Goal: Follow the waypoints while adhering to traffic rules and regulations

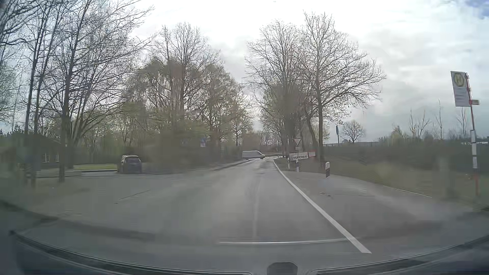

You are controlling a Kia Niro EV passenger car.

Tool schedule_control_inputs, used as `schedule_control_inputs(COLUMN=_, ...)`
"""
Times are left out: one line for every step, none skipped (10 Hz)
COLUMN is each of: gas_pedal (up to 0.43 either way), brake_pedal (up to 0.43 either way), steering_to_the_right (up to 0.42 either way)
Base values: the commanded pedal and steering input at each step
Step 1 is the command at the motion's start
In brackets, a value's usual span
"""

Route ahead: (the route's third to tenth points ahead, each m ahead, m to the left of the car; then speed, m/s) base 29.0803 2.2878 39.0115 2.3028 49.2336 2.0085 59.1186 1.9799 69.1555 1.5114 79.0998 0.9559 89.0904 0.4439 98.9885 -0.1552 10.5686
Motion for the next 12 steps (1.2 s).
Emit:
schedule_control_inputs(gas_pedal=0.169, brake_pedal=0.000, steering_to_the_right=0.009)
schedule_control_inputs(gas_pedal=0.169, brake_pedal=0.006, steering_to_the_right=0.009)
schedule_control_inputs(gas_pedal=0.169, brake_pedal=0.000, steering_to_the_right=0.007)
schedule_control_inputs(gas_pedal=0.169, brake_pedal=0.000, steering_to_the_right=0.006)
schedule_control_inputs(gas_pedal=0.169, brake_pedal=0.000, steering_to_the_right=0.006)
schedule_control_inputs(gas_pedal=0.157, brake_pedal=0.000, steering_to_the_right=0.006)
schedule_control_inputs(gas_pedal=0.157, brake_pedal=0.000, steering_to_the_right=0.006)
schedule_control_inputs(gas_pedal=0.157, brake_pedal=0.000, steering_to_the_right=0.006)
schedule_control_inputs(gas_pedal=0.157, brake_pedal=0.000, steering_to_the_right=0.006)
schedule_control_inputs(gas_pedal=0.157, brake_pedal=0.000, steering_to_the_right=0.006)
schedule_control_inputs(gas_pedal=0.169, brake_pedal=0.000, steering_to_the_right=0.006)
schedule_control_inputs(gas_pedal=0.169, brake_pedal=0.006, steering_to_the_right=0.006)
